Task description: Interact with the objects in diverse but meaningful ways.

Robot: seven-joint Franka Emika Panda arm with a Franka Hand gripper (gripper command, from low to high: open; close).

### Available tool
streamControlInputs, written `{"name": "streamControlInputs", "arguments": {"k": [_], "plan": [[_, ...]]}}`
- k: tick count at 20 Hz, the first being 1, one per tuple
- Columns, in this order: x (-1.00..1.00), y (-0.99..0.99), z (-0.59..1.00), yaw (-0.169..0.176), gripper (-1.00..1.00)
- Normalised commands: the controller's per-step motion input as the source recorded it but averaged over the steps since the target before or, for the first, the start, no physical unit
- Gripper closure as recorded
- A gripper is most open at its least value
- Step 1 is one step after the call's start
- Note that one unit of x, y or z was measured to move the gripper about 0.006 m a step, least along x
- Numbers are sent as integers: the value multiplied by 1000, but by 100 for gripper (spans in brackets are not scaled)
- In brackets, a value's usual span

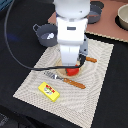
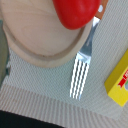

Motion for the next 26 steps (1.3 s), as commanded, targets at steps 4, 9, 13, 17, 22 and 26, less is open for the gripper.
{"name": "streamControlInputs", "arguments": {"k": [4, 9, 13, 17, 22, 26], "plan": [[182, -26, -431, 22, -100], [403, -27, -211, 5, -100], [658, -14, 8, 14, -100], [529, -3, -39, 10, -100], [474, 0, -115, 0, -100], [433, 0, -153, 0, 100]]}}
